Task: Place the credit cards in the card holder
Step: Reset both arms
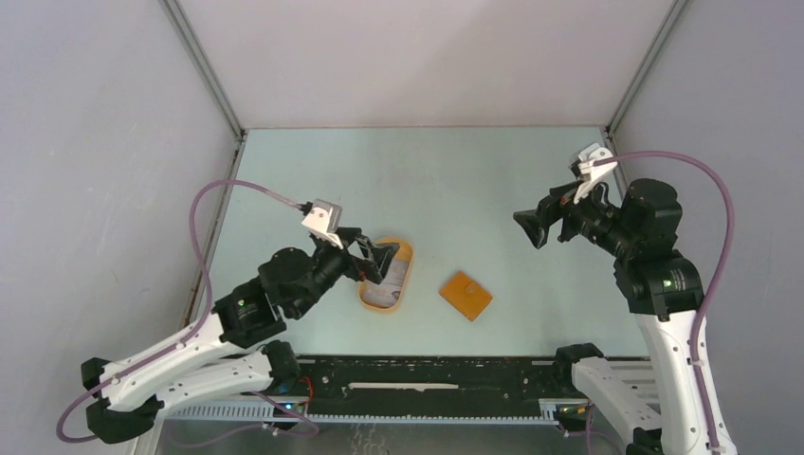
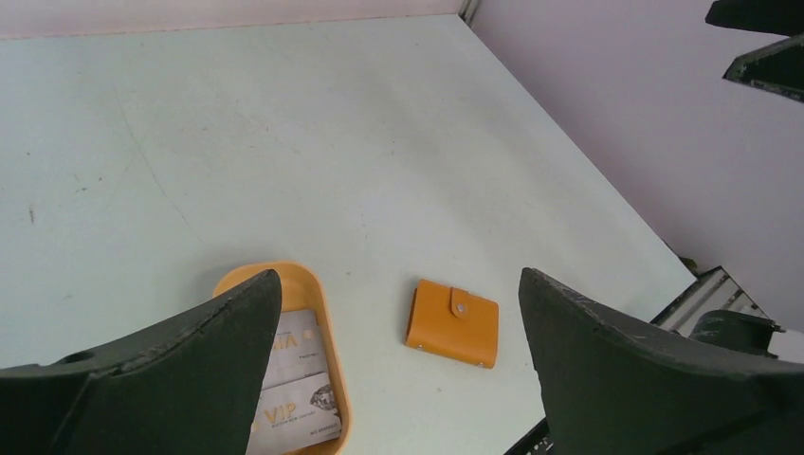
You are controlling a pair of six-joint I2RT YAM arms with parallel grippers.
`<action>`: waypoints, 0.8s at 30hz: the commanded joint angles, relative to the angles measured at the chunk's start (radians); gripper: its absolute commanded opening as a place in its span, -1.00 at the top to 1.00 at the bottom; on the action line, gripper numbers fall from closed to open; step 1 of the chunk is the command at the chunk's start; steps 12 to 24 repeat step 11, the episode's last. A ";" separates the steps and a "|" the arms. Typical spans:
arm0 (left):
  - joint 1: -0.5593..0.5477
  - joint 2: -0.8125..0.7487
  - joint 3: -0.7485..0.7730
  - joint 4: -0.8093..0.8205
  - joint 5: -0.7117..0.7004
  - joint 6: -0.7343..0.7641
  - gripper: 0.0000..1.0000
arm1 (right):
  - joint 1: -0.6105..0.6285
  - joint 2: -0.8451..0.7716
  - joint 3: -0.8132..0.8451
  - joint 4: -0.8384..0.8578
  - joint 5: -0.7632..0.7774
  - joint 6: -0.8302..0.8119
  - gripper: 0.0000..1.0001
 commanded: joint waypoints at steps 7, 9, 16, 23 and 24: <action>0.008 -0.082 0.105 -0.196 0.036 -0.006 -1.00 | -0.010 0.021 0.121 -0.053 -0.027 0.126 -0.99; 0.008 -0.107 0.103 -0.219 0.024 -0.011 -1.00 | -0.019 0.020 0.128 -0.076 -0.074 0.089 -0.99; 0.008 -0.136 0.097 -0.235 0.014 -0.018 -1.00 | -0.024 0.021 0.133 -0.083 -0.098 0.084 -0.99; 0.008 -0.136 0.097 -0.235 0.014 -0.018 -1.00 | -0.024 0.021 0.133 -0.083 -0.098 0.084 -0.99; 0.008 -0.136 0.097 -0.235 0.014 -0.018 -1.00 | -0.024 0.021 0.133 -0.083 -0.098 0.084 -0.99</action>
